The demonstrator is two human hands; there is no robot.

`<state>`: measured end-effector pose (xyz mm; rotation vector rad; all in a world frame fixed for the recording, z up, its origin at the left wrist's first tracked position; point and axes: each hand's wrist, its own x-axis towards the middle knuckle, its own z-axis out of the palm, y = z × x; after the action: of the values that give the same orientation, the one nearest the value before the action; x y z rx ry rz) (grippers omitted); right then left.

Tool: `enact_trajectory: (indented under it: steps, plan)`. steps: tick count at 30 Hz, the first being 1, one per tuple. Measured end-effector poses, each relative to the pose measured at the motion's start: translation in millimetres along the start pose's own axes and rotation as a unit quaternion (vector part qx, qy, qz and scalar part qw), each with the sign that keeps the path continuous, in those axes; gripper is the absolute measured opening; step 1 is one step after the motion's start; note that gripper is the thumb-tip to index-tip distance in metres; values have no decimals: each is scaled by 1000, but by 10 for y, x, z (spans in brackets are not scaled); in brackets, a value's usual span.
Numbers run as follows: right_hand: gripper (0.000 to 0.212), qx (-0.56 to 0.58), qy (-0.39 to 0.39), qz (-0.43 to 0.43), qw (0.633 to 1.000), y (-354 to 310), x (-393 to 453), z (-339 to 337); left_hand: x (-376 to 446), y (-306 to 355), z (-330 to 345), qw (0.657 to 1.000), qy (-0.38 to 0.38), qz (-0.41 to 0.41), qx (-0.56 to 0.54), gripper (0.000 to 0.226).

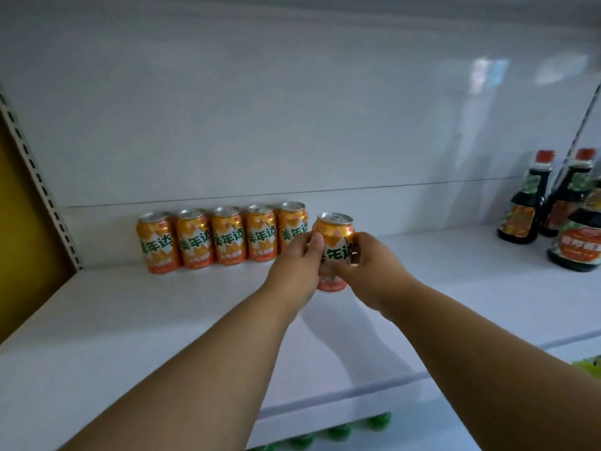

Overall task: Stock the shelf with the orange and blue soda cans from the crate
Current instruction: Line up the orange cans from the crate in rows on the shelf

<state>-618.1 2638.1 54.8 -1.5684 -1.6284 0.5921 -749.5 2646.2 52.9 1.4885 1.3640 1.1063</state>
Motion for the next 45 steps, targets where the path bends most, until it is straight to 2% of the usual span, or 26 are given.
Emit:
enact_trajectory:
  steps: [4, 10, 12, 16, 20, 24, 31, 38, 45]
  plan:
    - [21, 4, -9, 0, 1000, 266, 381, 138, 328, -141, 149, 999, 20, -16, 32, 39]
    - [42, -30, -1, -23, 999, 524, 728, 350, 568, -411, 269, 995, 74, 26, 68, 32]
    - [45, -54, 3, -33, 998, 555, 818, 400, 585, -468, 291, 995, 77, 27, 57, 25]
    - [54, -57, 23, -34, 998, 574, 958, 471, 635, -541, 288, 994, 99, 21, 28, 26]
    - [49, -53, 37, -28, 998, 605, 1085, 530, 710, -609, 326, 993, 115, 18, 29, 22]
    - [41, -78, 57, -36, 995, 620, 1201, 556, 761, -610, 354, 991, 120, 23, 63, 48]
    - [48, -49, 81, -4, 996, 633, 1341, 603, 742, -593, 347, 991, 97, 9, 89, 66]
    - [45, -65, 110, 6, 992, 647, 1415, 683, 737, -600, 341, 991, 93, 11, 95, 73]
    - [44, -69, 102, 10, 992, 626, 1398, 722, 766, -616, 341, 990, 100, 8, 99, 72]
